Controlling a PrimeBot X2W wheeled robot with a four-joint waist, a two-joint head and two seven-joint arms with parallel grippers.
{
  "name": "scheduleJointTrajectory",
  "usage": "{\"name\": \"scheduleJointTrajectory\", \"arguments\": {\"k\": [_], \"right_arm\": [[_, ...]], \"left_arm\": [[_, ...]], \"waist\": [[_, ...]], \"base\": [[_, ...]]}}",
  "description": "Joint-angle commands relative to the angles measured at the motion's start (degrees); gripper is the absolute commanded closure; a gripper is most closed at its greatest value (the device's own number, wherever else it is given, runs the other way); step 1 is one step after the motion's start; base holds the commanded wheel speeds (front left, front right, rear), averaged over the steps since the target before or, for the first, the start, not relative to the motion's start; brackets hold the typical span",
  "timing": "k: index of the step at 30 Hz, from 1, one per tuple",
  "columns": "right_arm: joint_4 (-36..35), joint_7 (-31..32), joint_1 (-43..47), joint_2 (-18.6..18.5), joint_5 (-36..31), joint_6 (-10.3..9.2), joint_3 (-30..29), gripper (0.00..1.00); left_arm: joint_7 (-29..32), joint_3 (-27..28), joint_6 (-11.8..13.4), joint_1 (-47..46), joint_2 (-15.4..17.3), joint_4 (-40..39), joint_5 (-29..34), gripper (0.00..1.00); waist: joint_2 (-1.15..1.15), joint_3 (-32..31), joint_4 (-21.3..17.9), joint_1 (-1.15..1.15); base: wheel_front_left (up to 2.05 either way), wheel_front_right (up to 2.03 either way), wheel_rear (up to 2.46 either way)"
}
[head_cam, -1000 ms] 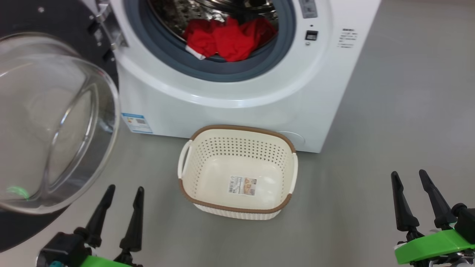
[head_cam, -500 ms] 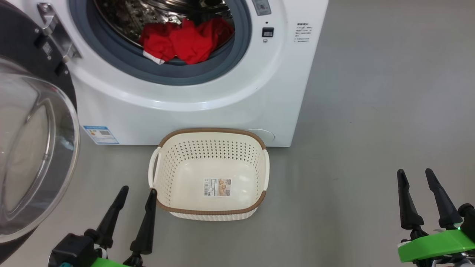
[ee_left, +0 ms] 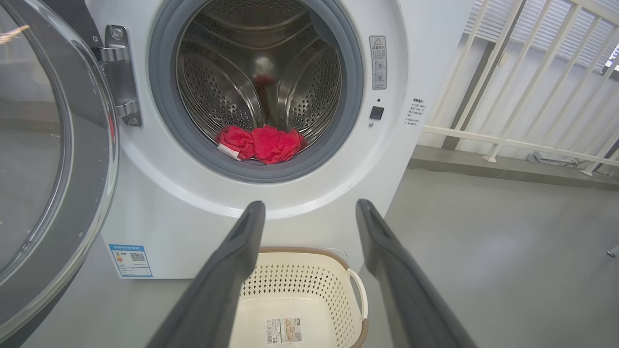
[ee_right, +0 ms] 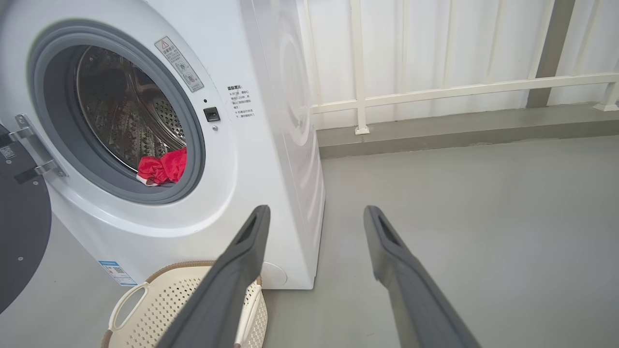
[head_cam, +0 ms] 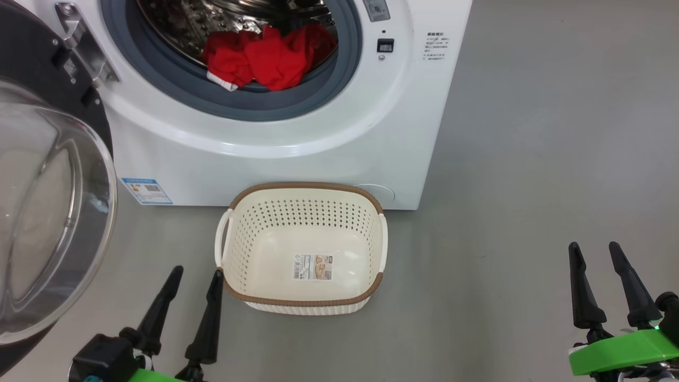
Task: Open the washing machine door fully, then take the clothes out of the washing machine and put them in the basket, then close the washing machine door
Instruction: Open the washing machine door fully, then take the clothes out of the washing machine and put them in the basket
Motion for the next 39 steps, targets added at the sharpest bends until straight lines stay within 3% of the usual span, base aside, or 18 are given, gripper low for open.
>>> {"name": "scheduleJointTrajectory", "arguments": {"k": [1, 21, 39], "right_arm": [[-1.6, -0.4, 0.1, -0.8, -0.2, 0.37, 1.1, 0.00], [-1.6, -0.4, -0.8, -0.9, -0.3, 0.37, 2.2, 0.00], [-1.5, -0.4, -2.0, -0.7, -0.3, 0.37, 2.6, 0.00]], "left_arm": [[-0.3, 1.8, 0.1, -0.8, 1.2, -1.6, -0.2, 0.00], [-0.3, 1.2, 0.1, -1.4, 2.4, -1.7, -2.2, 0.00], [-0.3, 2.9, 0.1, -2.2, 0.7, -1.3, 0.4, 0.00]], "waist": [[0.00, -0.1, 0.2, 0.00], [0.00, 1.0, 0.5, 0.00], [0.00, 2.4, 0.6, 0.00]], "base": [[0.00, 0.00, 0.00], [0.49, -0.49, 0.00], [0.78, -0.78, 0.00]]}}
